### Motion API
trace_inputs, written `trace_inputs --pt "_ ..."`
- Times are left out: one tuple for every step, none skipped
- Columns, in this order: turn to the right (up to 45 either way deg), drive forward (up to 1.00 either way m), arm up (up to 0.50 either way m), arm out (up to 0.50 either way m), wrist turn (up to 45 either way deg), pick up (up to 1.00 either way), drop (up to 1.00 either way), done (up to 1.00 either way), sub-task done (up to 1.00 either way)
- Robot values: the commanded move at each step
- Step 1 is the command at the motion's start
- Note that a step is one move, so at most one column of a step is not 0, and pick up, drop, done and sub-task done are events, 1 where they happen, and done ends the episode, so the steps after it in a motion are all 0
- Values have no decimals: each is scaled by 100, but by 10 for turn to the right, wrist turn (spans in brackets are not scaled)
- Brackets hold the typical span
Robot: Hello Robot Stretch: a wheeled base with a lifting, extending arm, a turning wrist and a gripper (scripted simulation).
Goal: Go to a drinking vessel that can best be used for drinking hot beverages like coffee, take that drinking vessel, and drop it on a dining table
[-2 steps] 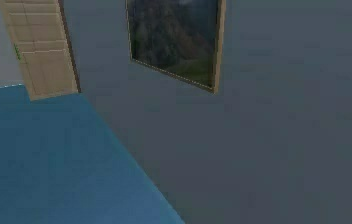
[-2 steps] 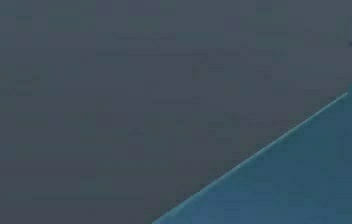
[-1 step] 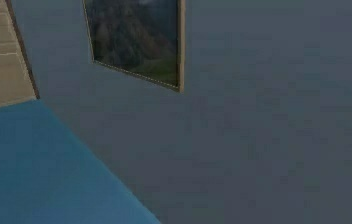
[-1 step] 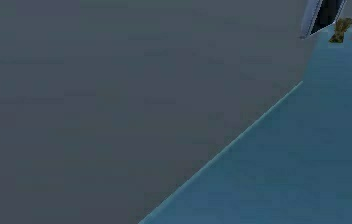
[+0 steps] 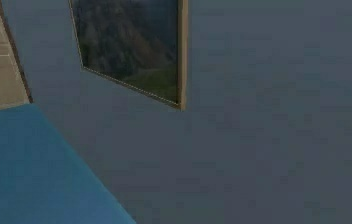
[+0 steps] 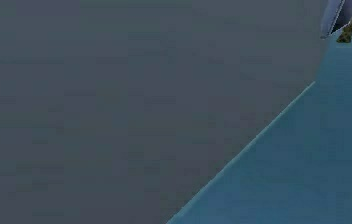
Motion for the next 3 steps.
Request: trace_inputs --pt "-450 0 0 0 0 0 0 0 0" --pt "-90 0 0 0 0 0 0 0 0" --pt "0 100 0 0 0 0 0 0 0"
